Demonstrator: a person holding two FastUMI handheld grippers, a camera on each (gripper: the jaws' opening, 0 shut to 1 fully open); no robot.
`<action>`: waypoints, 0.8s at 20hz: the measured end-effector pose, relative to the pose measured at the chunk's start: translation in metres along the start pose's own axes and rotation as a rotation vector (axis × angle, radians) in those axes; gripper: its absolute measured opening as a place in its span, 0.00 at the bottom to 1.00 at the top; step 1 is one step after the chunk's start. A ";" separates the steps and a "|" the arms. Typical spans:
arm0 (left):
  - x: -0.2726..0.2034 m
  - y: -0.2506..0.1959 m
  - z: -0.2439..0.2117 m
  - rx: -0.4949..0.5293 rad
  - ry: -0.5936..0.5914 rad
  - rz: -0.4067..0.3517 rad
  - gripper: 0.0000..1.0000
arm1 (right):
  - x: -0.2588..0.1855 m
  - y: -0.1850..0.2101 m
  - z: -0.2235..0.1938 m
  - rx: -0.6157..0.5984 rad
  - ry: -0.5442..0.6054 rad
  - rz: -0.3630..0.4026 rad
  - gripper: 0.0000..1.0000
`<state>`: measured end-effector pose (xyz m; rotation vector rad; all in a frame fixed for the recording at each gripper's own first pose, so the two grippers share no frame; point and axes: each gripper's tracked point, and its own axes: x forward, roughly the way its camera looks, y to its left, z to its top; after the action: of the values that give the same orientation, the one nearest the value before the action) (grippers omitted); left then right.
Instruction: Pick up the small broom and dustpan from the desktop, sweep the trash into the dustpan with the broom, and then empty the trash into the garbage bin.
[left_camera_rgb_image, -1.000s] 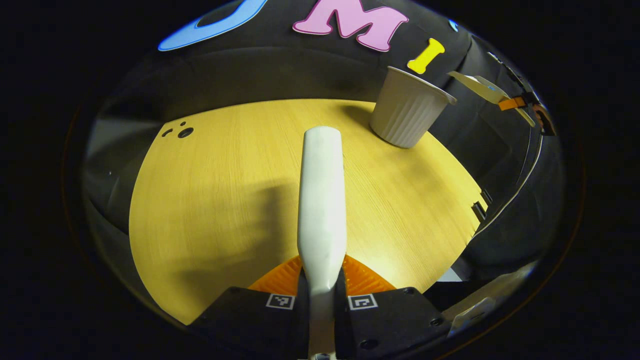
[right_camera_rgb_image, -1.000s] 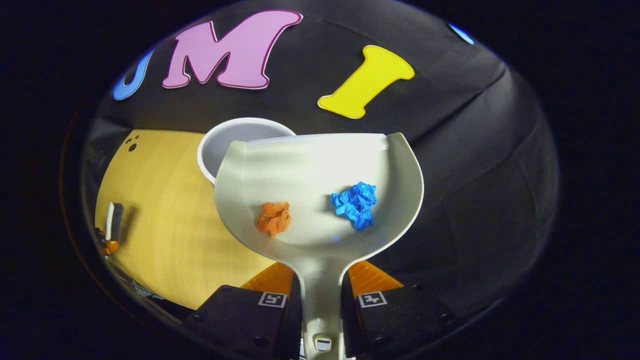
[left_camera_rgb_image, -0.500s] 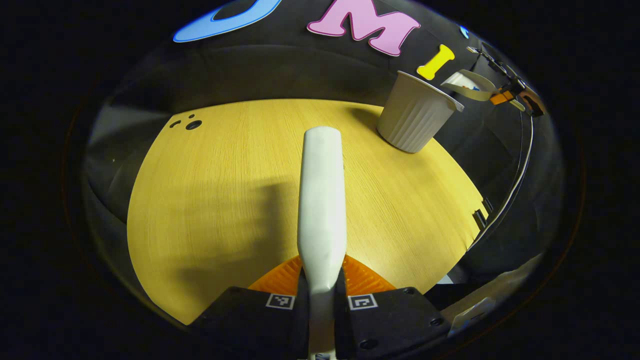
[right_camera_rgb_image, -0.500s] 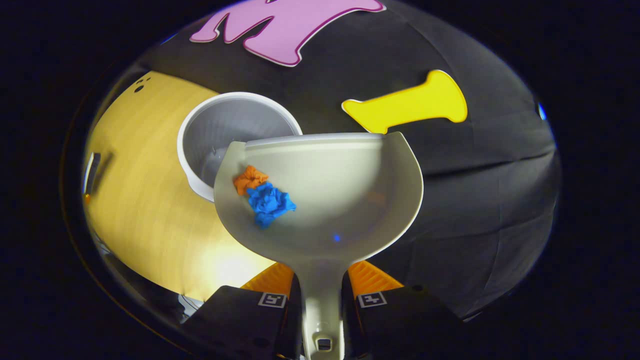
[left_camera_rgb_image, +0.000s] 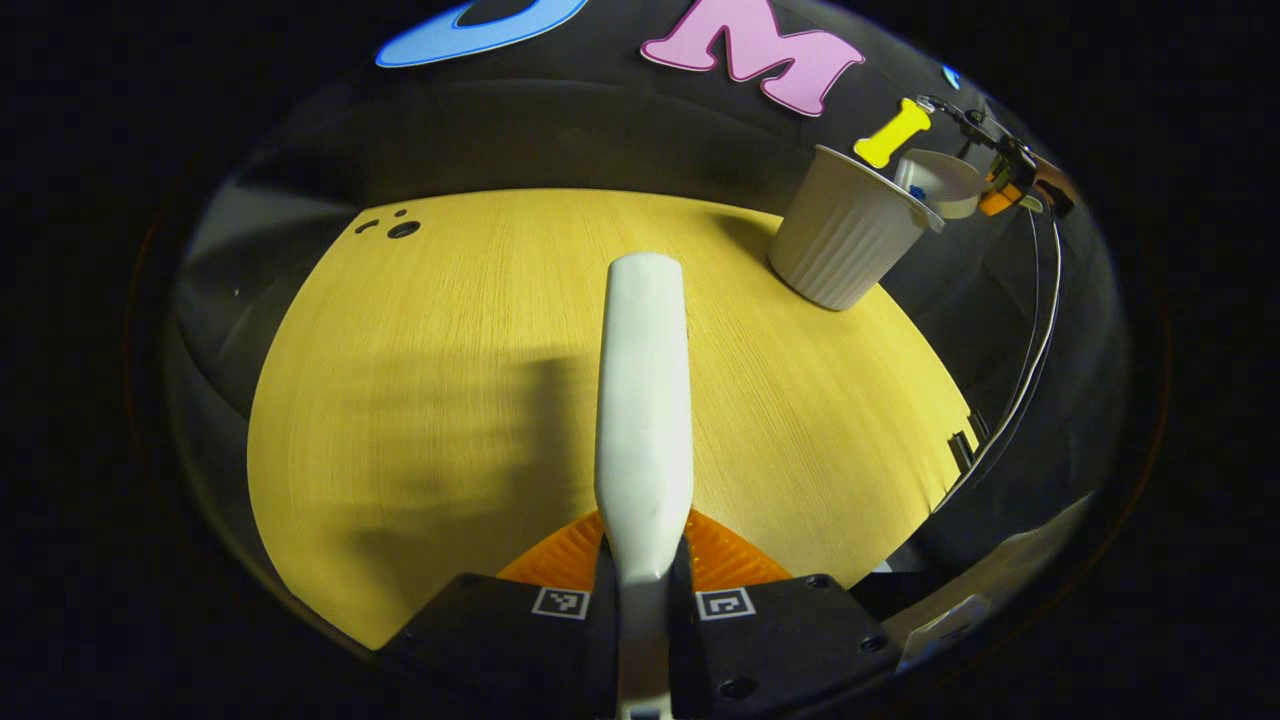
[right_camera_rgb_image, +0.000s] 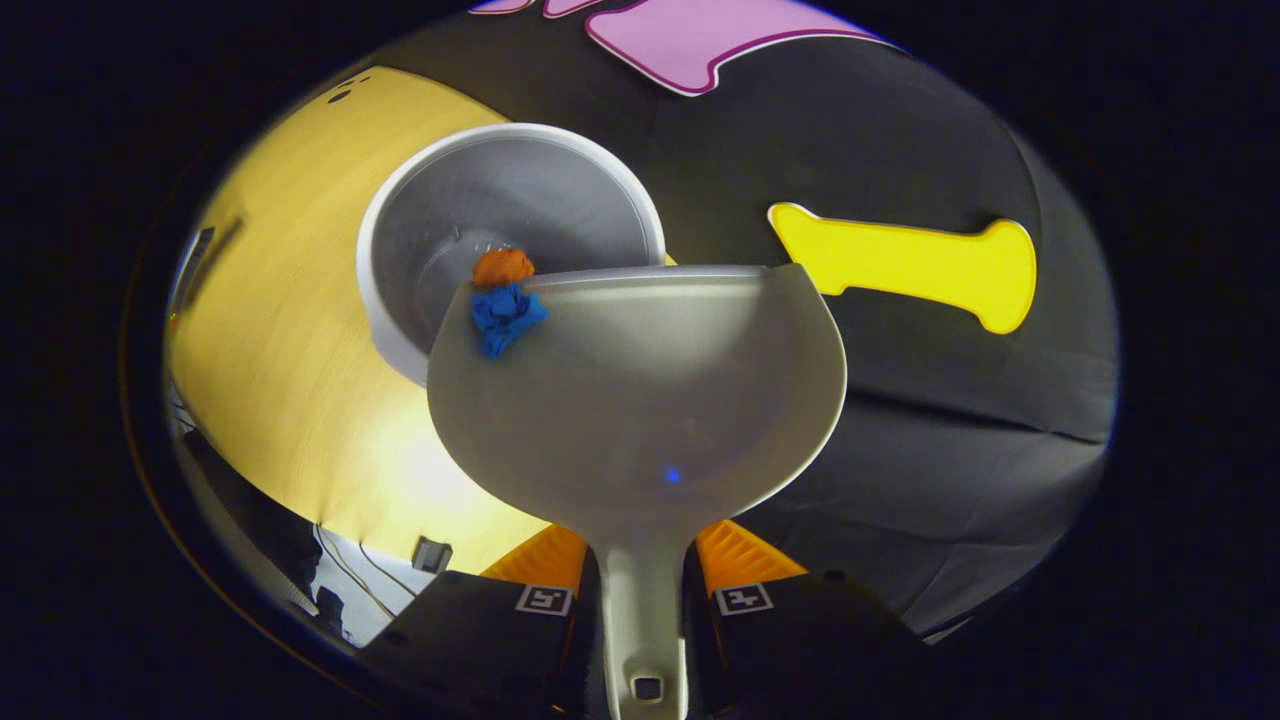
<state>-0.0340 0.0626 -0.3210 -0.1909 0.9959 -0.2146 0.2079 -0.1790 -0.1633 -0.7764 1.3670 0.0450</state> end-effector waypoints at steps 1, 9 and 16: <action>0.000 0.000 -0.001 -0.007 0.001 0.002 0.23 | 0.000 0.000 0.002 -0.002 -0.003 0.005 0.37; -0.001 0.000 0.002 -0.014 -0.007 0.023 0.24 | 0.001 -0.007 0.001 0.083 -0.080 0.009 0.39; -0.003 -0.004 0.014 0.019 -0.023 0.054 0.24 | -0.019 0.017 -0.006 0.469 -0.350 0.139 0.37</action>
<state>-0.0239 0.0605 -0.3104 -0.1487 0.9744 -0.1726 0.1903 -0.1617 -0.1540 -0.2619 1.0374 -0.0295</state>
